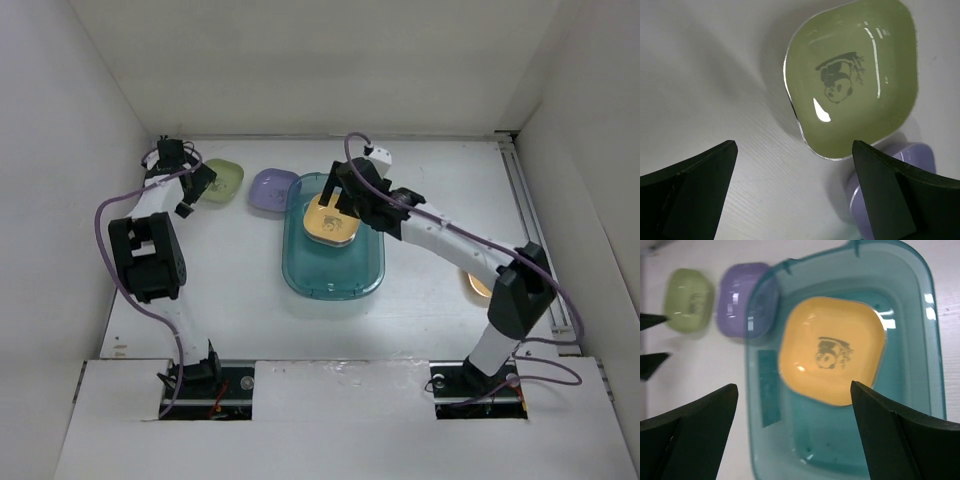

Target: Place the plates into the plastic bin on the countertop

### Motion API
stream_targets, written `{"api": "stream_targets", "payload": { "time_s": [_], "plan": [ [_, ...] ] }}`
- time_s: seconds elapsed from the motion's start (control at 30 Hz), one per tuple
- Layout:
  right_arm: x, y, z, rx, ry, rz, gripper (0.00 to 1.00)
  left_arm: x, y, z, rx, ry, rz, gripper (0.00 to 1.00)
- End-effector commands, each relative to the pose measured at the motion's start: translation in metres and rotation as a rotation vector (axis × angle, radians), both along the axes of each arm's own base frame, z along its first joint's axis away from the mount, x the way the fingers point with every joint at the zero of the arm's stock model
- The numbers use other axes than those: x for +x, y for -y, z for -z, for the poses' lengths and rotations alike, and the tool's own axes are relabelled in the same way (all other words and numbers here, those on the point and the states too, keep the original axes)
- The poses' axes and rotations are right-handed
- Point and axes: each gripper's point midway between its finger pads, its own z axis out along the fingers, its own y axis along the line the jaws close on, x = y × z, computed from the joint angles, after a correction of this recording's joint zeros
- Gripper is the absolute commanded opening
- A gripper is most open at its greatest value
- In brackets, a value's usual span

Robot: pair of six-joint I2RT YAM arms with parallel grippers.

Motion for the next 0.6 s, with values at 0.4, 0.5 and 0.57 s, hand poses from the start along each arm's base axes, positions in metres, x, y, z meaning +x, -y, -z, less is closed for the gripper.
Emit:
{"api": "stream_targets", "payload": {
  "time_s": [0.4, 0.5, 0.57],
  "plan": [
    [-0.063, -0.011, -0.141, 0.162, 0.352, -0.173, 1.0, 0.031, -0.015, 0.066, -0.034, -0.116, -0.115, 0.68],
    [-0.071, 0.003, -0.148, 0.173, 0.37, -0.158, 1.0, 0.022, -0.017, 0.074, -0.027, -0.16, -0.134, 0.24],
    [-0.079, 0.013, -0.151, 0.176, 0.384, -0.16, 1.0, 0.02, -0.016, 0.084, -0.031, -0.2, -0.134, 0.04]
  ]
}}
